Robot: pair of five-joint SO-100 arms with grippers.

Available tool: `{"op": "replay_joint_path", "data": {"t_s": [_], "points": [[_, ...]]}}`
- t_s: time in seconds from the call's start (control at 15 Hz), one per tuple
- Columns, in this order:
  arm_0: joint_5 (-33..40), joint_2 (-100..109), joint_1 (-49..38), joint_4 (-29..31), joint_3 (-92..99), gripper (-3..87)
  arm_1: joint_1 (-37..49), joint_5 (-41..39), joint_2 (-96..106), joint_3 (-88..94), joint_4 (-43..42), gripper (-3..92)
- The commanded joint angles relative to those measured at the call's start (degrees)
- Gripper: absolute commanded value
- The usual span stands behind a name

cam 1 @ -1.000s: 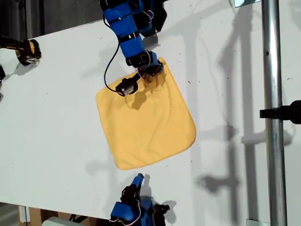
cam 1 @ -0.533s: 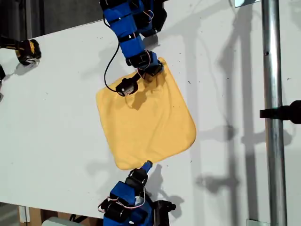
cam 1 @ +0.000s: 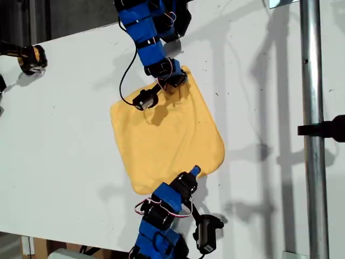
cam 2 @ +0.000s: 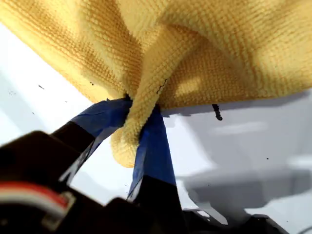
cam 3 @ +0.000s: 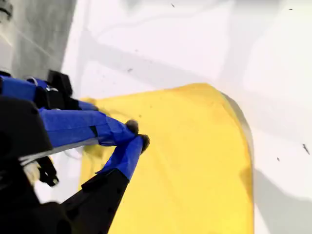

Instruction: Grasp corners of a towel and fold twice.

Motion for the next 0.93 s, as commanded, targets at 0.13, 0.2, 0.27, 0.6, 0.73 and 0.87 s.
{"op": "replay_joint_path", "data": {"t_s": [0.13,0.2,0.27,0.6,0.73,0.87], "points": [[6.42,3.25,-0.97,2.99,-4.57,23.3,-0.18,-0.26,-0.09,-1.32,-0.53,-0.1],[8.26,3.25,-1.58,3.69,-5.27,25.1,-0.18,-0.26,-0.09,-1.32,-0.53,-0.1],[9.4,3.16,-2.2,4.75,-5.36,26.4,-0.18,-0.26,-0.09,-1.32,-0.53,-0.1],[10.46,0.53,-3.34,6.77,-1.49,35.2,0.09,-0.26,-0.09,-1.32,-0.62,-0.1],[8.0,-0.53,-3.34,7.38,0.62,37.1,0.0,-0.26,-0.09,-1.32,-0.62,-0.1],[3.25,-4.04,-2.9,4.66,1.49,35.7,-0.09,-0.26,-0.09,-1.32,-0.62,-0.1]]}}
